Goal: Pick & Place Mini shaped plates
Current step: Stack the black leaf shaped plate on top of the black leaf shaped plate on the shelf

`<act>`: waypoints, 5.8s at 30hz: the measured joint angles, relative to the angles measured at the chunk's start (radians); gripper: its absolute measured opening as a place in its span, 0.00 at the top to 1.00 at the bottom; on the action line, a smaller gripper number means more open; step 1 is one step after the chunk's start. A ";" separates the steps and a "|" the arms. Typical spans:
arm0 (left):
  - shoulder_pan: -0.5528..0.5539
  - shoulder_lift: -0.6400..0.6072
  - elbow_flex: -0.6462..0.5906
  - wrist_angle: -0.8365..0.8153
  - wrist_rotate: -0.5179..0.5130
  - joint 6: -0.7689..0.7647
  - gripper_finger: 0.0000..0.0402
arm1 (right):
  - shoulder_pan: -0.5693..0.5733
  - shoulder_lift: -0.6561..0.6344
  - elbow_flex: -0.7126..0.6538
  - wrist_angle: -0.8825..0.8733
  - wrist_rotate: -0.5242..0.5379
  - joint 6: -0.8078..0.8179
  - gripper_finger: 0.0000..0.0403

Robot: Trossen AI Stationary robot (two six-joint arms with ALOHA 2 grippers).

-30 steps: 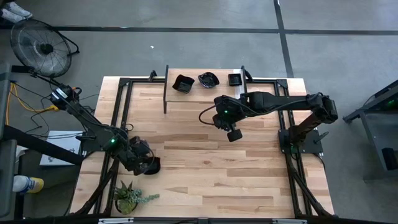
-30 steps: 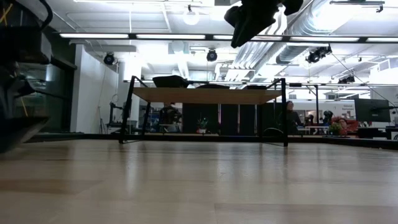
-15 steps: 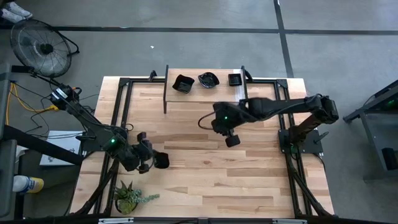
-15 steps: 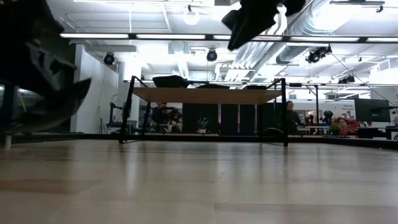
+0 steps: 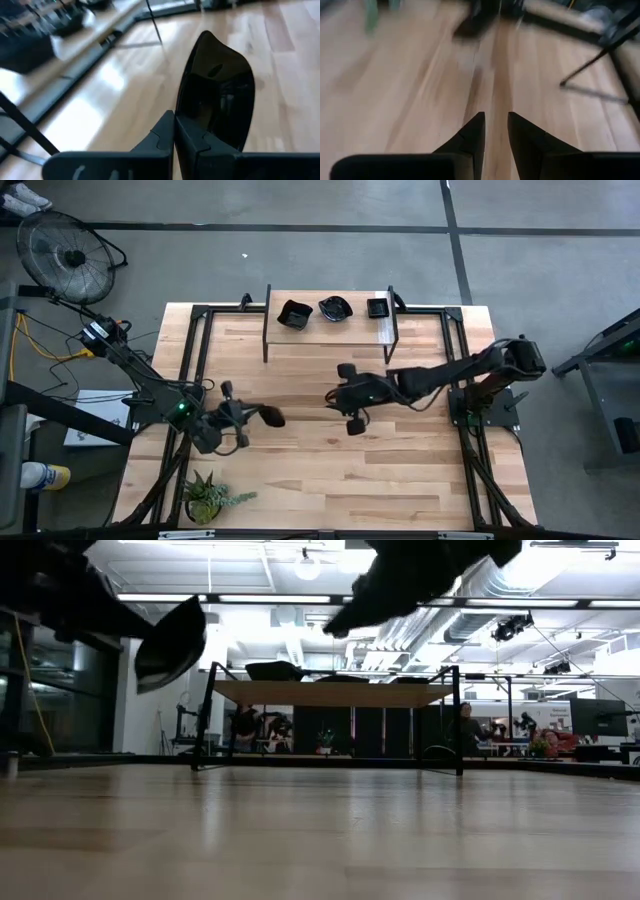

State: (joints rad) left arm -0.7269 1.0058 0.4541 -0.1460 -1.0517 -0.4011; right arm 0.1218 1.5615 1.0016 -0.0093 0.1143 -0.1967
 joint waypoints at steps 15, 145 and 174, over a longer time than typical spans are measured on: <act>0.030 0.000 0.000 0.222 -0.221 0.331 1.00 | 0.057 0.001 -0.266 0.735 0.176 0.148 0.81; 0.498 0.519 0.202 1.110 -0.027 1.131 0.99 | -0.039 0.114 -0.219 0.860 0.560 0.155 1.00; 0.354 0.409 0.201 1.055 -0.211 1.544 0.63 | -0.128 -0.072 -0.217 0.557 0.437 0.148 1.00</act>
State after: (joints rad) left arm -0.3729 1.4143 0.6556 0.9092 -1.2622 1.1429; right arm -0.0065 1.4893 0.7850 0.5476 0.5517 -0.0490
